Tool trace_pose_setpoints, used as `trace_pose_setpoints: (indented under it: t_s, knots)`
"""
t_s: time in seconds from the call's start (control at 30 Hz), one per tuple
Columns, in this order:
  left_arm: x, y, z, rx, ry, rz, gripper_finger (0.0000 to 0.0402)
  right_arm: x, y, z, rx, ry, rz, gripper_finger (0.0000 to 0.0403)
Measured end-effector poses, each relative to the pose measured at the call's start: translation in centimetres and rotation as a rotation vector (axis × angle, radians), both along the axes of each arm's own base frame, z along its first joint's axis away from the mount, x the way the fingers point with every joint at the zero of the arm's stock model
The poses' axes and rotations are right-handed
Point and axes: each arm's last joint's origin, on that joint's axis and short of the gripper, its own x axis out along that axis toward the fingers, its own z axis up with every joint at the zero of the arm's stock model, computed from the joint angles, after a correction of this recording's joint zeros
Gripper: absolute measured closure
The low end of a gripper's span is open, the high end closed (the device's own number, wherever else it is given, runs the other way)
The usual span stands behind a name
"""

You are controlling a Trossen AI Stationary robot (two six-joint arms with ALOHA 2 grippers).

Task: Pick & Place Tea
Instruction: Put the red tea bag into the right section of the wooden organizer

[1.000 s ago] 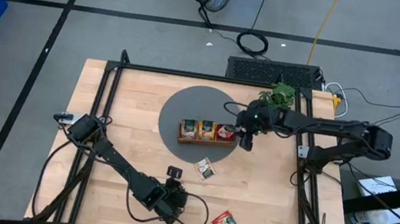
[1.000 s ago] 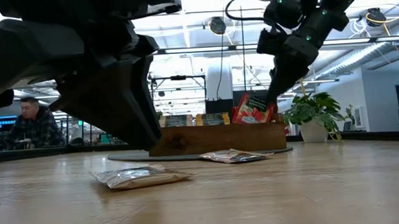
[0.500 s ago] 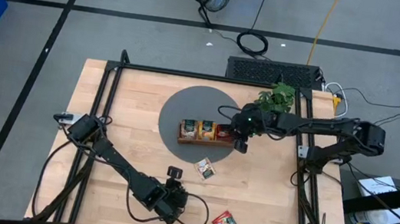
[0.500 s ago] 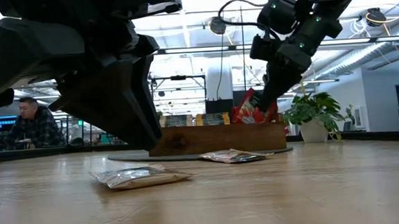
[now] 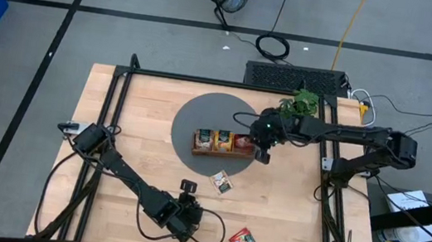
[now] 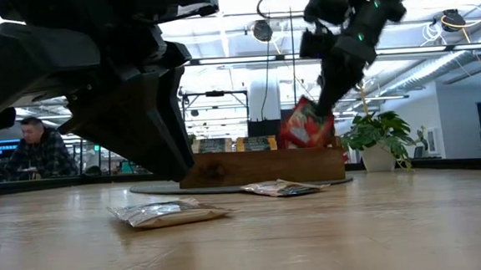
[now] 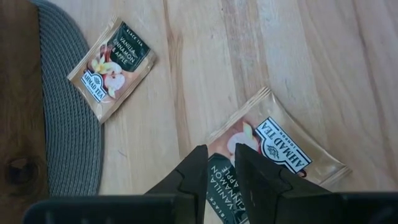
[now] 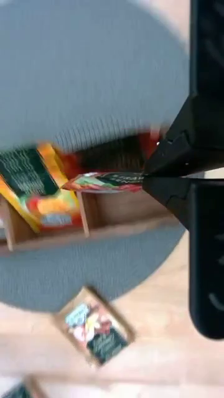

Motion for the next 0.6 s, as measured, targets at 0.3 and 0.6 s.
trace_pose_setpoints:
  t_s: [0.3, 0.6]
  knots:
    - [-0.3, 0.0, -0.1, 0.013, 0.024, 0.0, 0.0314, 3.3, 0.7, 6.6, -0.121, 0.216, 0.071, 0.0403]
    - [-3.7, -1.9, 0.9, 0.084, 0.047, 0.046, 0.0314, 9.2, 1.3, 4.5, -0.195, 0.604, 0.168, 0.0403]
